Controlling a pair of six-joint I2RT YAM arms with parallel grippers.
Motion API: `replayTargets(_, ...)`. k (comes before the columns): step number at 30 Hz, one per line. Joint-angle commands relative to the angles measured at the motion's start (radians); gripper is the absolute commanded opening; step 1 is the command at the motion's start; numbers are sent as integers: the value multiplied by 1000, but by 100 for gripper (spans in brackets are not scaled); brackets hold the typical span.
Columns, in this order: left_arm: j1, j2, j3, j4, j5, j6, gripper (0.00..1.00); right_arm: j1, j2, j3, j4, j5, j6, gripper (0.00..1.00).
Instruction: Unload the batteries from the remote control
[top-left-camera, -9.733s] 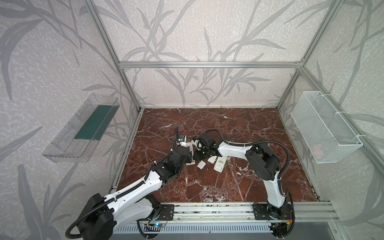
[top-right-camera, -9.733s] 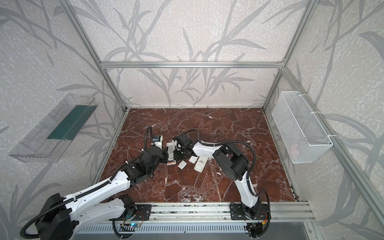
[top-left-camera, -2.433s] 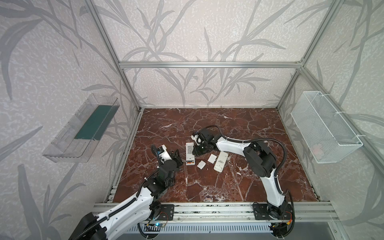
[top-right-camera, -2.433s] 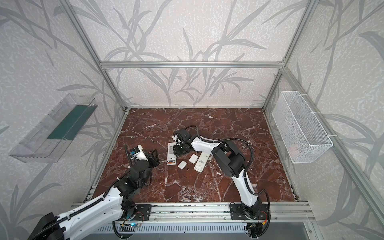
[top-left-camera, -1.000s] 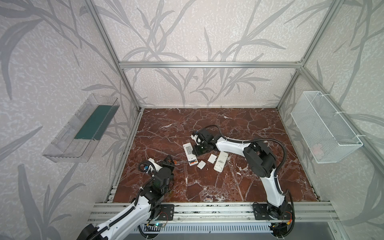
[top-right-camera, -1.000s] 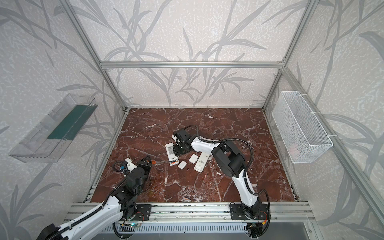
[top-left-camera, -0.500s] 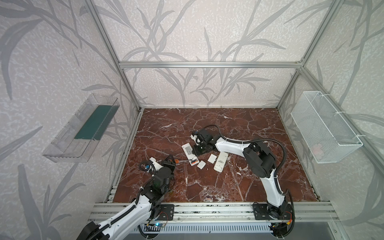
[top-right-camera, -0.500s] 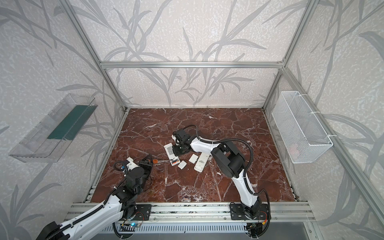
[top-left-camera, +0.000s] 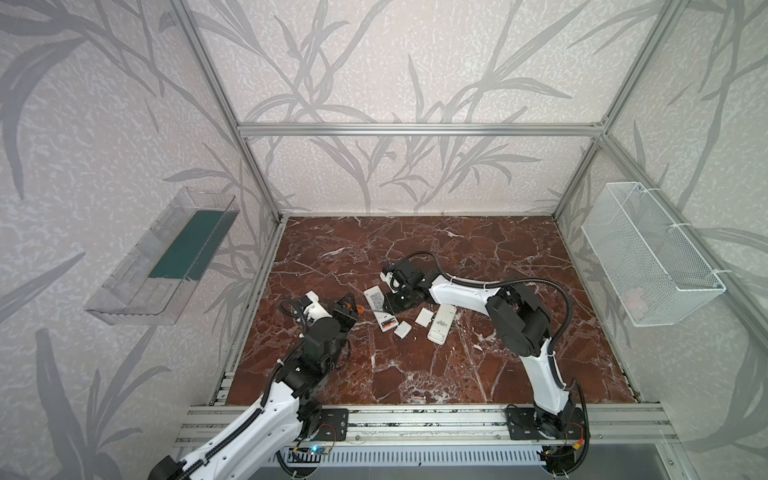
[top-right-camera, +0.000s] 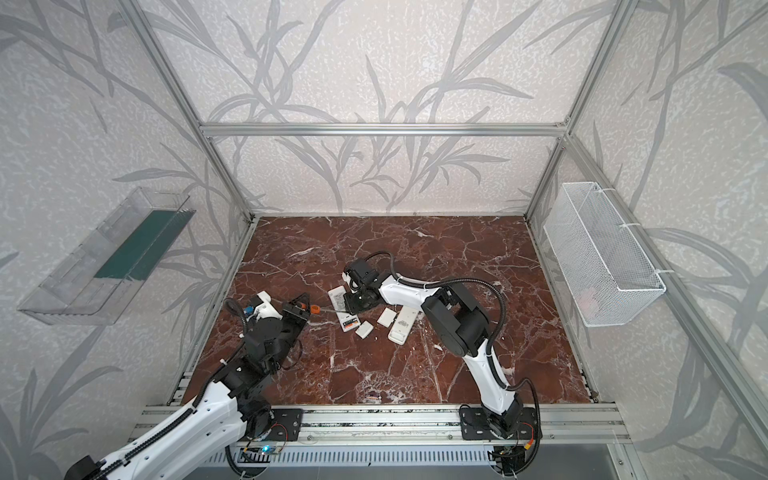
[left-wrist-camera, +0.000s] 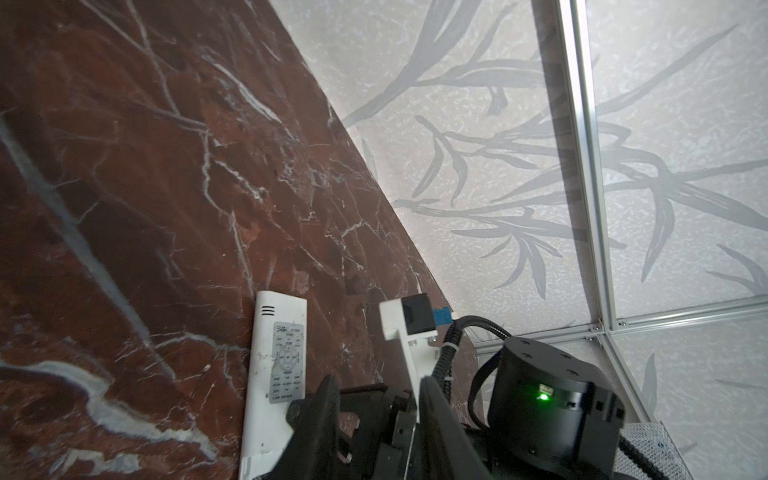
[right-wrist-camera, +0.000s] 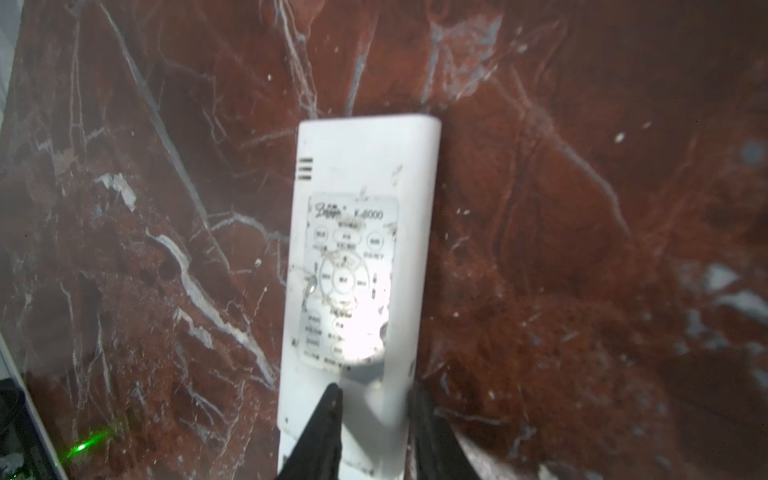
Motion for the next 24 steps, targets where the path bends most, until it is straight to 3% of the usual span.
replayTargets(1, 33, 34, 74, -152, 50, 170, 0, -2, -100, 0, -73, -8, -19, 33)
replayTargets(6, 54, 119, 198, -233, 89, 325, 0, -25, -136, -11, -101, 26, -44, 33)
replayTargets(15, 106, 209, 333, -380, 105, 563, 0, -17, -51, -37, -138, 90, -82, 18)
replayTargets(24, 254, 238, 331, -434, 225, 612, 0, 60, -3, -33, -144, 59, -52, 15)
